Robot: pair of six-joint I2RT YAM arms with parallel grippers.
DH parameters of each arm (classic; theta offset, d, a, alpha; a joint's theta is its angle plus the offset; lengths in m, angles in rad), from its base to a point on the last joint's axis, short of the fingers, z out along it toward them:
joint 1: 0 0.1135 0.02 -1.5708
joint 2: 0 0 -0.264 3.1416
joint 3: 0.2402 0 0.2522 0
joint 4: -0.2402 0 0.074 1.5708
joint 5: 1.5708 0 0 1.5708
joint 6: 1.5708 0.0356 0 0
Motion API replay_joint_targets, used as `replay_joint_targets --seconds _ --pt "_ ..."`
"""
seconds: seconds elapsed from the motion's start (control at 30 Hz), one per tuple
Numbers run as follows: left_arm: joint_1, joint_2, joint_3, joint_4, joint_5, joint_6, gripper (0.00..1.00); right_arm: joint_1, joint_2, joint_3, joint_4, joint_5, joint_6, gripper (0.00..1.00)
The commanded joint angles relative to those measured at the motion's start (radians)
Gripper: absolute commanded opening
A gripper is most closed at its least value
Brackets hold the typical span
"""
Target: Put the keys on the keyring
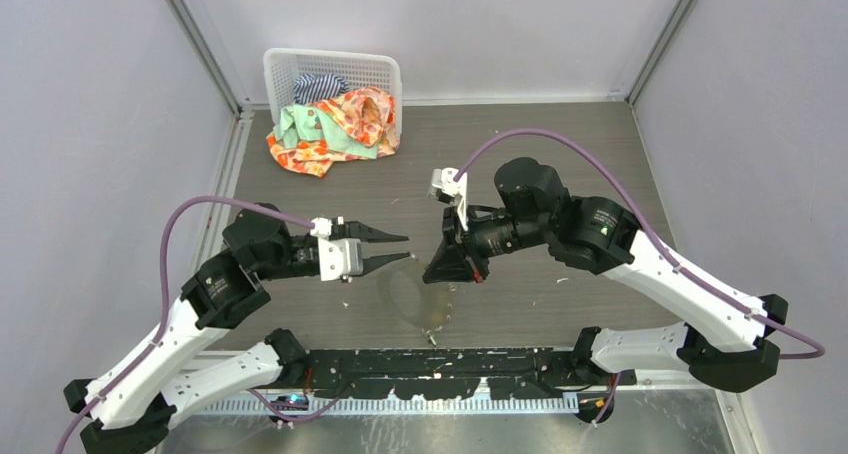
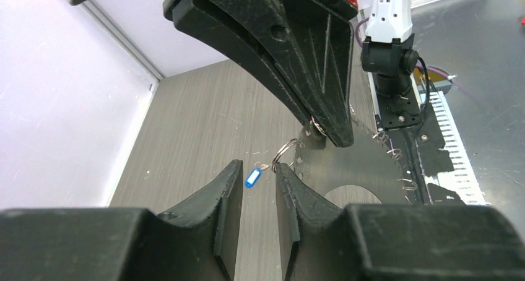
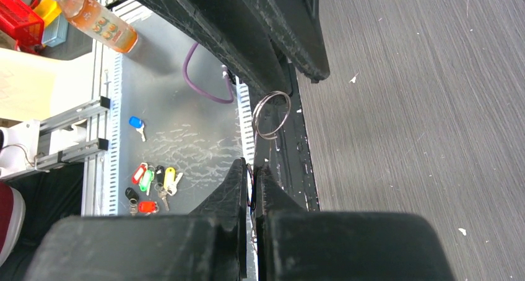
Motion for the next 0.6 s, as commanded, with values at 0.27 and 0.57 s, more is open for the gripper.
replay_joint_targets --seconds 0.27,0.57 --pt "0.004 0.020 0.036 -0.039 0.113 0.048 0.25 0.005 -0.001 0.041 0.017 -0.031 0.000 0.01" --pt "0.004 0.020 0.055 -0.061 0.164 0.048 0.01 0.006 0.004 0.048 -0.005 -0.024 -0.015 0.01"
